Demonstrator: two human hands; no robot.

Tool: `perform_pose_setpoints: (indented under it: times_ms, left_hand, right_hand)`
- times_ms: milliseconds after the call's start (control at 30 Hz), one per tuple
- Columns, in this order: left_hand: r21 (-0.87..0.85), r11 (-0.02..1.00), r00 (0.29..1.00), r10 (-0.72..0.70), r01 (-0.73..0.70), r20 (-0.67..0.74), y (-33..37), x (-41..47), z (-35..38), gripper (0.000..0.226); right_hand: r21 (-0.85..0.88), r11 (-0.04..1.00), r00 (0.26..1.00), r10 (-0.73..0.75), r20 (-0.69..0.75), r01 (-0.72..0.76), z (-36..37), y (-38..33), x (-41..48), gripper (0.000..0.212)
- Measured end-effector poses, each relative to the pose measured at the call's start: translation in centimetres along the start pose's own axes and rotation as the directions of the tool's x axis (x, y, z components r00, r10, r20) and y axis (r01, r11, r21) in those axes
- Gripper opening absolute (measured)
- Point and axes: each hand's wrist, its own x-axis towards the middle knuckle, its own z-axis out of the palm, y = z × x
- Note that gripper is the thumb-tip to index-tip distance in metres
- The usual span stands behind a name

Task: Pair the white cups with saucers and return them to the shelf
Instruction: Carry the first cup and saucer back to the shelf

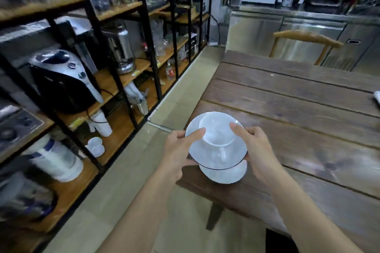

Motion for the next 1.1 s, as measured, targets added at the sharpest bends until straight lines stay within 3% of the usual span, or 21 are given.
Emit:
perform_pose_setpoints:
  times_ms: [200,333,467,633,767,933,1033,1100]
  left_hand:
    - [-0.103,0.992,0.976,0.052,-0.075,-0.213,0.5,-5.4,-14.4,0.032]
    - [-0.125,0.981,0.912,0.085,-0.146,-0.401,0.4,-10.2,-23.9,0.033]
    - [-0.12,0.968,0.797,0.109,-0.222,-0.594,0.2,-15.2,-32.4,0.023]
    - [-0.136,0.955,0.598,0.051,-0.263,-0.8,-0.1,-19.9,-41.0,0.041]
    - [-0.138,0.939,0.455,0.023,-0.316,-0.89,0.0,-21.8,-47.5,0.045]
    - [-0.176,0.909,0.353,-0.034,-0.378,-0.935,0.3,-22.3,-56.7,0.026]
    - [-0.192,0.904,0.303,-0.074,-0.382,-0.95,0.5,-21.6,-62.4,0.031]
    - [-0.191,0.888,0.268,-0.08,-0.418,-0.96,0.7,-21.2,-66.1,0.038]
  right_hand:
    - [-0.023,0.998,0.973,-0.053,0.227,0.06,13.3,0.0,-6.1,0.026]
    - [-0.069,0.995,0.901,-0.031,0.433,0.067,23.0,0.0,-10.9,0.051]
    - [-0.128,0.985,0.789,-0.012,0.615,0.115,31.9,0.8,-15.7,0.034]
    - [-0.148,0.976,0.635,0.015,0.772,0.157,42.4,0.8,-21.0,0.032]
    - [-0.169,0.961,0.507,0.037,0.861,0.218,50.7,1.3,-24.3,0.044]
    - [-0.193,0.957,0.358,0.107,0.928,0.215,61.1,2.2,-27.6,0.045]
    - [-0.194,0.947,0.309,0.11,0.945,0.257,67.3,2.4,-28.8,0.038]
    - [-0.195,0.935,0.236,0.127,0.964,0.296,71.5,2.3,-29.7,0.036]
